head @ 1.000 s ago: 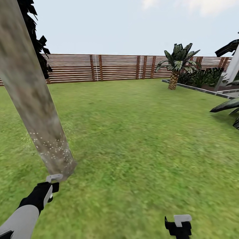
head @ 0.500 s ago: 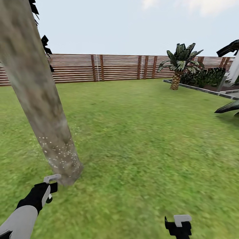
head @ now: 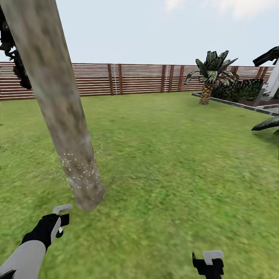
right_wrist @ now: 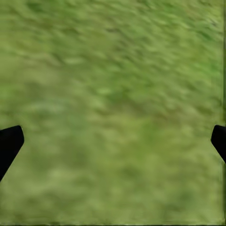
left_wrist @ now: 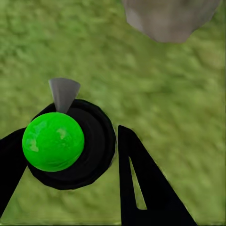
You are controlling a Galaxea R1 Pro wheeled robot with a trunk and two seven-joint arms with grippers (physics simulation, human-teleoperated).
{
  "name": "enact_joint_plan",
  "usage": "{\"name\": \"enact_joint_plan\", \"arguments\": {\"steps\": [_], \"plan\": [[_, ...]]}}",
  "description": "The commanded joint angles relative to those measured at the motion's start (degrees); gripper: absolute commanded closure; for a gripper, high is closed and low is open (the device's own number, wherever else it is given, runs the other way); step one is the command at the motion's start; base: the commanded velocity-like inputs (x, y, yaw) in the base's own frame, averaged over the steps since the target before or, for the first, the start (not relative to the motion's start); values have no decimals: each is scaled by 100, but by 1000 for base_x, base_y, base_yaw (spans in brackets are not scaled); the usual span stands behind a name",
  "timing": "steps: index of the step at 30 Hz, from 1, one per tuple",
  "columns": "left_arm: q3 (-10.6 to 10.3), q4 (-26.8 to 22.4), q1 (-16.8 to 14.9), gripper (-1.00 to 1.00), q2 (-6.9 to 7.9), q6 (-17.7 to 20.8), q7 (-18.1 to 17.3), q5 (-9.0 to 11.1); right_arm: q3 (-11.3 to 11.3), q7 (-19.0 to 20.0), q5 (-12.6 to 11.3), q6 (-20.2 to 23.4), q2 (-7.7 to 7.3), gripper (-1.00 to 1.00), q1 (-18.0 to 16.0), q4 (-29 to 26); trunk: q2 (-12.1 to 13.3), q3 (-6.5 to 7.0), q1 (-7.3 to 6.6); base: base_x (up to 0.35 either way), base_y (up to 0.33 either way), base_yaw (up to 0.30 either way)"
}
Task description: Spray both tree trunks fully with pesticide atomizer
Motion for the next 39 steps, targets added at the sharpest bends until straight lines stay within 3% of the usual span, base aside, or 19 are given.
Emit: {"name": "enact_joint_plan", "arguments": {"steps": [1,3,6,10,12,13,14,16,17,19,20,21,25,26,27,33,37,38,39], "plan": [[19,3,-2,100,-13,-35,-6,-35,-44,-22,61,-16,1,-100,-4,7,-2,-5,-5,-341,2,0],[16,12,36,100,-53,-280,-6,-46,-44,-22,63,-16,-1,-100,-4,7,-2,-5,-5,-342,1,0],[-23,7,111,100,-236,-424,-16,-74,-44,-23,64,-16,-1,-100,-4,7,-2,-5,-5,-343,0,0],[-596,10,161,100,-331,-448,-25,-79,-38,-3,94,-16,2,-100,-6,3,-2,-5,-5,-344,0,0],[-884,-41,315,100,-327,-465,-98,-84,-15,8,259,-16,3,-100,-5,-4,-2,-5,-5,-344,0,0],[-1157,-46,398,100,-306,-469,-261,-89,41,12,421,-9,8,-100,-4,-13,-2,-5,-5,-344,0,0],[-1679,-30,536,100,-258,-484,-636,-94,194,21,745,1,23,-100,-7,-34,-2,-5,-5,-344,0,0],[-2488,-9,654,100,-177,-789,-1207,-103,457,121,1342,29,124,-100,-11,-174,-2,-5,-5,-344,0,0],[-2754,4,671,100,-157,-970,-1370,-107,522,274,1589,67,187,-100,-12,-312,-2,-5,-5,-344,0,0],[-3435,38,699,100,-5,-1307,-1972,-275,610,1229,2274,453,292,-100,-11,-888,-2,-5,-5,-344,0,0],[-3748,53,703,100,81,-1437,-2493,-486,629,2057,2489,804,315,-100,-10,-1256,-2,-5,-5,-344,0,0],[-3866,60,705,100,118,-1574,-2908,-621,631,2675,2568,990,319,-100,-15,-1505,-2,-5,-5,-344,0,0],[-4001,27,685,100,257,-2122,-4582,-1054,640,4774,2663,1198,270,-100,-184,-2185,-2,-5,-5,-287,0,0],[-3996,-12,676,100,265,-2166,-5026,-1264,641,5320,2668,1209,264,-100,-259,-2383,-2,-5,-5,-73,0,0],[-4001,-28,663,100,251,-2176,-5243,-1390,641,5578,2670,1217,266,-100,-290,-2587,-2,-5,-5,-30,0,0],[-4033,-39,655,100,193,-2190,-5392,-1826,634,5759,2657,1215,302,-100,-311,-2819,-2,-5,-5,-5,0,0],[-4052,-39,665,100,136,-2182,-5389,-1891,640,5755,2640,1218,382,-100,-312,-2834,-2,-5,-5,0,0,0],[-4091,-39,668,100,124,-2180,-5387,-1897,641,5758,2635,1214,413,100,-312,-2834,-2,-5,-5,0,0,0],[-4134,-39,670,100,115,-2179,-5384,-1902,641,5759,2631,1210,435,100,-312,-2833,-2,-5,-5,0,0,0]]}}
